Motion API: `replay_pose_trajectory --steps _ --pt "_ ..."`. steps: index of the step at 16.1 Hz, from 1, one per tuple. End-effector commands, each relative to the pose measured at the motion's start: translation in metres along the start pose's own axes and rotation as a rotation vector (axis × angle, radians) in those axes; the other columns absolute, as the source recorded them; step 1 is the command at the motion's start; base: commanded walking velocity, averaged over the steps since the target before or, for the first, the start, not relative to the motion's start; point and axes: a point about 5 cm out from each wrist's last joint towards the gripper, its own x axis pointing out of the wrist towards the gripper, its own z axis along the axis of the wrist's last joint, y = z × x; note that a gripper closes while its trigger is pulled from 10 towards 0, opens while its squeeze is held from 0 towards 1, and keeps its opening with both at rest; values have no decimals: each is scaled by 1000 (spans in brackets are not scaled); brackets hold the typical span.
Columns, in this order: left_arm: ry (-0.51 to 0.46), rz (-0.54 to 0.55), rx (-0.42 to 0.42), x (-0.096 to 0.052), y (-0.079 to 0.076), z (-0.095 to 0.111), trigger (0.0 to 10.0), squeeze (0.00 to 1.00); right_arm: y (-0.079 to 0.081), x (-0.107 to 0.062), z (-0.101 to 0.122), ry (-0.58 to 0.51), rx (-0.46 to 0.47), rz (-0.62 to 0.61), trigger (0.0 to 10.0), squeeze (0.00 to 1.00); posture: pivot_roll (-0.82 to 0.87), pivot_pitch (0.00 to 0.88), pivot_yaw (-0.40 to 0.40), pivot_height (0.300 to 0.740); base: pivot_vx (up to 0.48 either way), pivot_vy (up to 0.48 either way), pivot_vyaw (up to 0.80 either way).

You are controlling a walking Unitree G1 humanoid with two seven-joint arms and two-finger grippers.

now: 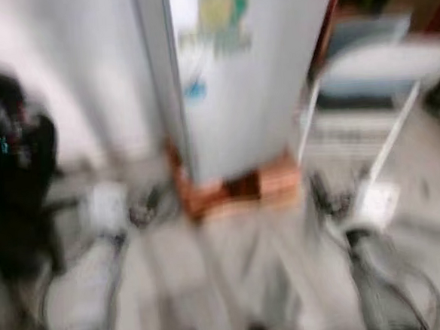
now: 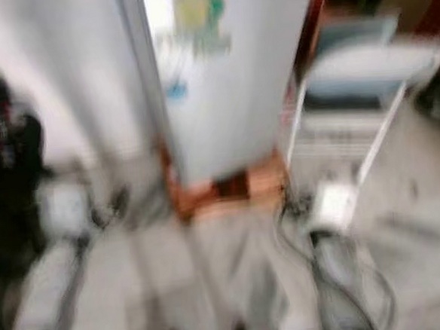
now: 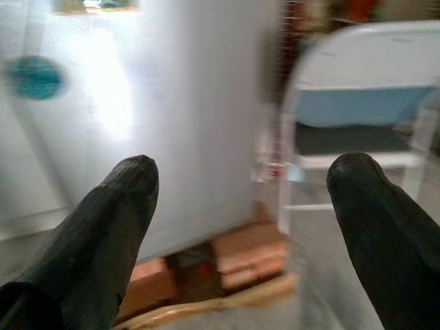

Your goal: Restocking fridge

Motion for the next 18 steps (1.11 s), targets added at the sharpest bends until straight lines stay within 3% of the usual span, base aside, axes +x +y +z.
replay_pose_trajectory --steps 1,4,8,12,18 --pt "13 19 33 -3 11 -3 10000 0 8 3 2 -15 19 18 10000 0 84 71 -14 740 0 0 -406" --pt "11 11 39 -2 13 -3 10000 0 13 9 8 -38 18 27 10000 0 80 69 6 740 0 0 0" --pt "43 -29 45 -6 5 -12 10000 0 3 6 10 -76 36 -56 10000 0 43 68 82 740 0 0 0" --pt "40 -6 36 -2 8 -12 10000 0 5 -7 0 -24 28 -32 10000 0 44 65 25 740 0 68 0" --pt "37 24 15 -8 8 -15 10000 0 9 6 -1 5 29 -5 10000 0 79 54 -18 740 0 365 -216"
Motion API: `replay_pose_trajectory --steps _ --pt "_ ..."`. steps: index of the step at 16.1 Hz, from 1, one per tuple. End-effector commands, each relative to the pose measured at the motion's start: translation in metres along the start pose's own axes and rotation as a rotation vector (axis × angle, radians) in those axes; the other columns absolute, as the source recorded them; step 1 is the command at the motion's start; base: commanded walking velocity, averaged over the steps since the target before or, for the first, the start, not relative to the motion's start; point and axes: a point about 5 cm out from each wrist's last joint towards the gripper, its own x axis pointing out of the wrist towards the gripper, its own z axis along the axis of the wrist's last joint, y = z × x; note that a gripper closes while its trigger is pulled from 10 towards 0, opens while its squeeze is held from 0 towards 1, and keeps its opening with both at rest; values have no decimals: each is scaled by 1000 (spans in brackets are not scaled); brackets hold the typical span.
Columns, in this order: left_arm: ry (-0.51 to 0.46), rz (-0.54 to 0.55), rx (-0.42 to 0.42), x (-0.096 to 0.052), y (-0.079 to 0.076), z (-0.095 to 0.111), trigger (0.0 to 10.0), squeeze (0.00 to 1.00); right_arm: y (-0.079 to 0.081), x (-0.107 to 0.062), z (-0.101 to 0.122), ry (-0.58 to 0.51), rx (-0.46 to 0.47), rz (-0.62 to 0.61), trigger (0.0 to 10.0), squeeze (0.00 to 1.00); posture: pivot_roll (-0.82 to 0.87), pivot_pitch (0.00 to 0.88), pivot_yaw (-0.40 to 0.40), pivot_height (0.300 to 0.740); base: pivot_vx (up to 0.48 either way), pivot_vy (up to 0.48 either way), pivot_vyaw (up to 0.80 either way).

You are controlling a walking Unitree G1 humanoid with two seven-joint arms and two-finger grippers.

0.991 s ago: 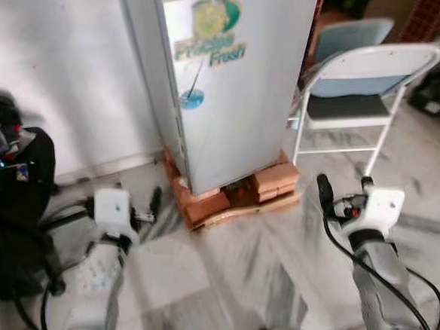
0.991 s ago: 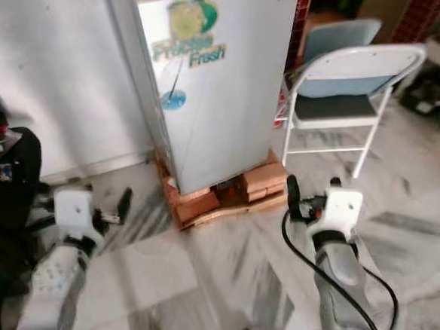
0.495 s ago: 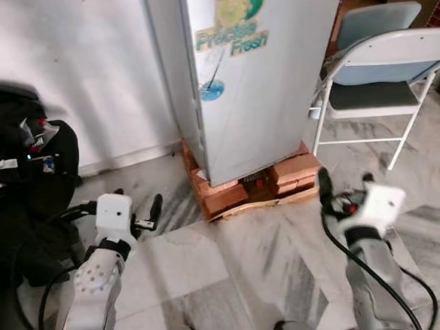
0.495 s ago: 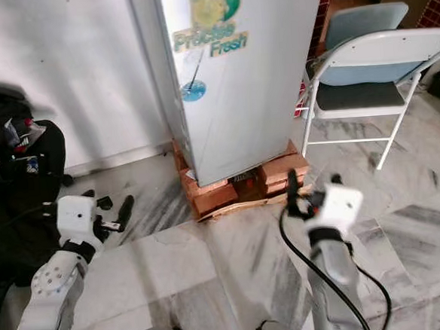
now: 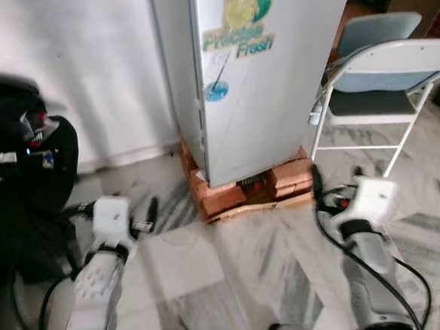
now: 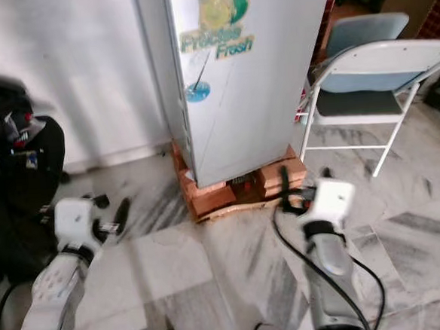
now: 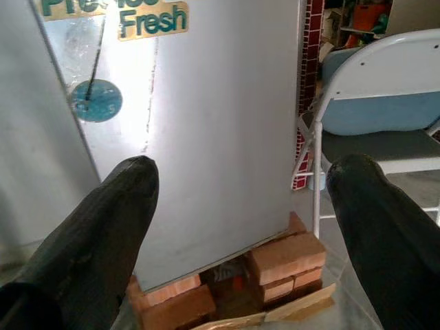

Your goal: Restocking fridge

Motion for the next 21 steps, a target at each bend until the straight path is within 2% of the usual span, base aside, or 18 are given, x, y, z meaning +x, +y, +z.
replay_pose_trajectory --steps 1,4,9,14,16,21 --pt "-26 -1 3 1 1 6 10000 0 -5 -5 -9 42 -4 -15 10000 0 78 51 -17 740 0 446 -800" --pt "-45 -21 18 2 0 8 10000 0 -6 -5 -7 35 -6 -10 10000 0 70 60 -11 740 204 386 -800" --pt "-73 -59 13 7 -8 14 10000 0 -8 2 1 10 -17 3 10000 0 68 68 -21 740 455 0 -800" --pt "-61 -55 -16 6 -12 11 10000 0 -4 0 0 16 -18 17 10000 0 70 69 -35 740 452 0 -800" --pt "-29 -25 -25 5 -9 5 10000 0 -3 0 -1 19 -21 24 10000 0 70 72 -37 740 347 324 -800" --pt "-22 -3 -8 -4 -4 1 10000 0 -6 2 0 21 -32 30 10000 0 73 76 -50 740 0 352 -210"
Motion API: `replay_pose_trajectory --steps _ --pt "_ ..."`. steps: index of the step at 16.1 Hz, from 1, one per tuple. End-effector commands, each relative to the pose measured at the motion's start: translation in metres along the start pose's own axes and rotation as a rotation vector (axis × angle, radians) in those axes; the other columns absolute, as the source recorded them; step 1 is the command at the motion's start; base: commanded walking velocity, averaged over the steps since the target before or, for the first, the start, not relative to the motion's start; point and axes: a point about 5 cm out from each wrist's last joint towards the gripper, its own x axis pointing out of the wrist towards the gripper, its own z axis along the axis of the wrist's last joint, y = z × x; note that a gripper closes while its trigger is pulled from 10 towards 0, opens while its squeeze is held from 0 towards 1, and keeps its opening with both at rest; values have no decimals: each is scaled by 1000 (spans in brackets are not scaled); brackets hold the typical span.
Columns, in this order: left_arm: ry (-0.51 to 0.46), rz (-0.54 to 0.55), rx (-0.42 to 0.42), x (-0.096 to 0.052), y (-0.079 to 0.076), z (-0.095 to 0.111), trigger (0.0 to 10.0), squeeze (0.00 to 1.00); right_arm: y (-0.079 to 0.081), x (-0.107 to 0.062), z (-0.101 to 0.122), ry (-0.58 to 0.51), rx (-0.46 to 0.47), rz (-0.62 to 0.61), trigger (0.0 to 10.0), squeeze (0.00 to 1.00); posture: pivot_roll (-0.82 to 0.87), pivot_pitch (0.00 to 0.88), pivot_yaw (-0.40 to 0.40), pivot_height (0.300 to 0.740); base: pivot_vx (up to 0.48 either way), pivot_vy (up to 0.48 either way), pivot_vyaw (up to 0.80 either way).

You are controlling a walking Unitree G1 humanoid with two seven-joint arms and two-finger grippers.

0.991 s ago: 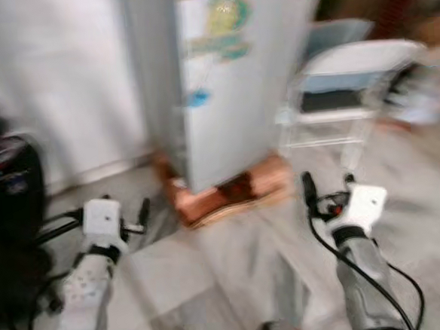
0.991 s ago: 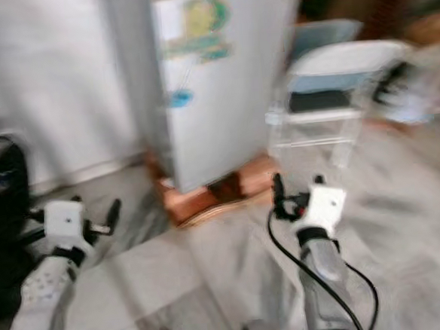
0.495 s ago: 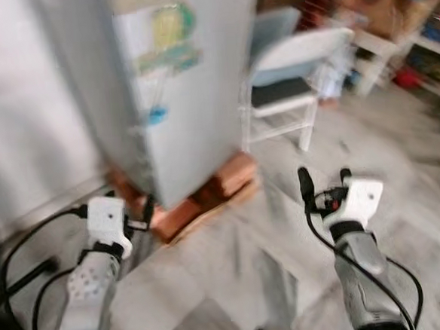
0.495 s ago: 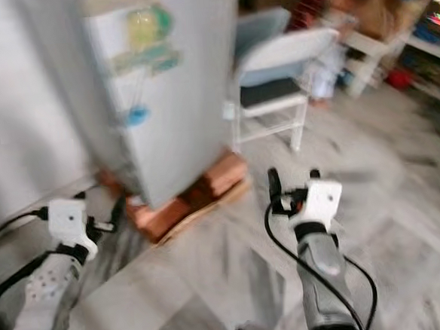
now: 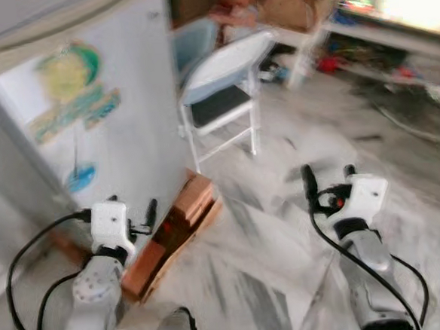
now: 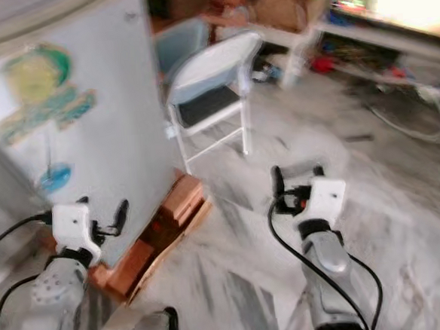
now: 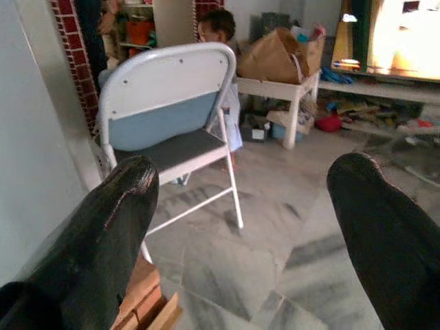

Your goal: Restocking fridge

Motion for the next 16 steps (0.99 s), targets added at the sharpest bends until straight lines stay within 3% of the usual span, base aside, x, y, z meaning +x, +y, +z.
replay_pose_trajectory --steps 1,5,8,16 --pt "43 29 7 -9 2 -8 10000 0 -3 -1 0 8 -13 -1 10000 0 75 75 -52 740 0 0 0" --pt "75 58 30 -18 5 -12 10000 0 -4 -2 -5 45 -31 -17 10000 0 80 78 -51 740 0 0 0" --pt "69 46 -4 -18 5 -8 10000 0 -4 -2 -6 53 -49 -28 10000 0 87 81 -54 740 0 0 0" --pt "46 23 26 -12 4 -1 10000 0 -3 1 -4 53 -51 -44 10000 0 87 83 -48 740 0 458 0"
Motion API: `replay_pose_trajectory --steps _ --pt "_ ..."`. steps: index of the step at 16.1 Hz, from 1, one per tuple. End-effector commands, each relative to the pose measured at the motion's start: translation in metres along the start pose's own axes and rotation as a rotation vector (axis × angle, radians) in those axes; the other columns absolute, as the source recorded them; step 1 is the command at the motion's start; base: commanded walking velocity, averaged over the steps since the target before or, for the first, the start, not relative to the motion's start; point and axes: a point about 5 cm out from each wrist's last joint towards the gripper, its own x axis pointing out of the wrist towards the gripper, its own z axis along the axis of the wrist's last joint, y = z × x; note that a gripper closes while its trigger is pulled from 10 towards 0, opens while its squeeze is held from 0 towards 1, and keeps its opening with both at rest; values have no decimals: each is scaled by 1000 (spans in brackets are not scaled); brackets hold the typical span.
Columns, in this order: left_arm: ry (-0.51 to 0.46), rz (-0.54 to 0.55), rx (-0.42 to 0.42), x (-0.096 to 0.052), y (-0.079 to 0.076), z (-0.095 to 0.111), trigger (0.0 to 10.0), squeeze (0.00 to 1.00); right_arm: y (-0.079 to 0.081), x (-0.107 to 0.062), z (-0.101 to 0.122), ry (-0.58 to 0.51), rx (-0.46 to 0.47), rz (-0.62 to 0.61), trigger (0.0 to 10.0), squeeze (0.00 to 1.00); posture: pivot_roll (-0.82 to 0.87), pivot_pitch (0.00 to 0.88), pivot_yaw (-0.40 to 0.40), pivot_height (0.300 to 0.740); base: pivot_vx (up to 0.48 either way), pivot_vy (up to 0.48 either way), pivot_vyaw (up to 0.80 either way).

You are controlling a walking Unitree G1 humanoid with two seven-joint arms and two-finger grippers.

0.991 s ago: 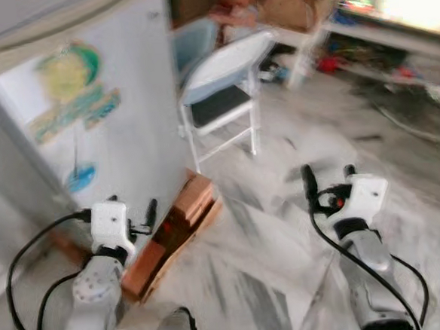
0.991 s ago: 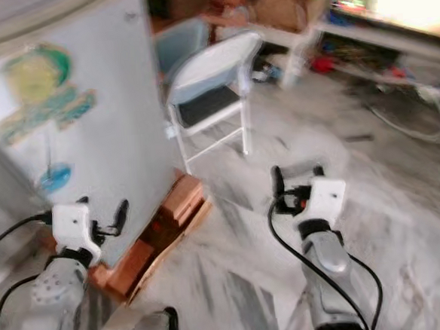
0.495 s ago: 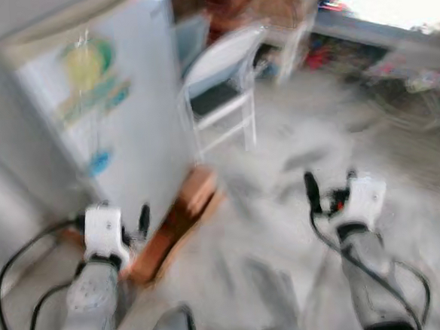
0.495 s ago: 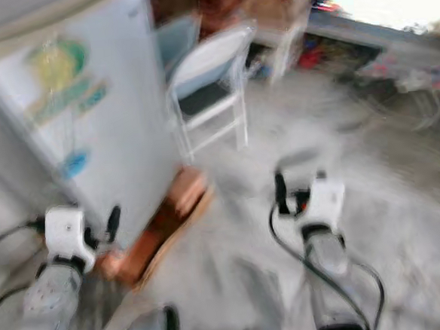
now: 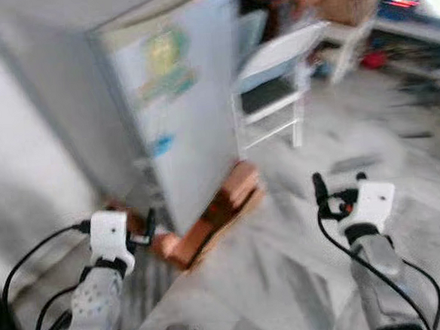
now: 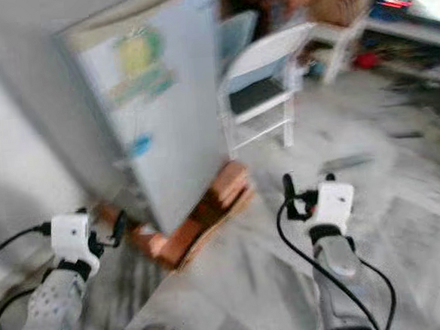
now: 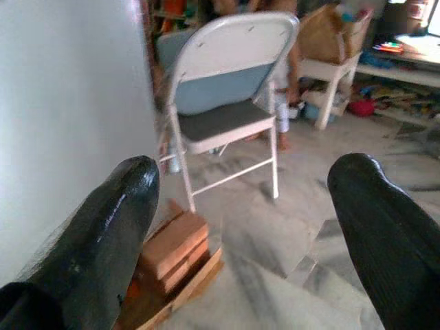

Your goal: Restocking fridge

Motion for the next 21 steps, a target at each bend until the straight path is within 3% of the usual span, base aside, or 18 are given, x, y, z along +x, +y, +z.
replay_pose_trajectory --steps 1,9,18,21 --pt "9 0 10 0 1 0 10000 0 5 2 1 2 -23 9 10000 0 87 83 -48 740 0 480 0" --pt "-9 23 -2 6 1 0 10000 0 11 -2 -4 38 20 28 10000 0 86 88 -66 740 0 60 0" --pt "-18 9 -12 8 -3 1 10000 0 9 -1 -2 32 9 21 10000 0 77 95 -64 740 0 0 -766" --pt "-25 1 -16 10 -4 2 10000 0 10 -2 -2 30 2 23 10000 0 75 100 -60 740 0 354 -800"
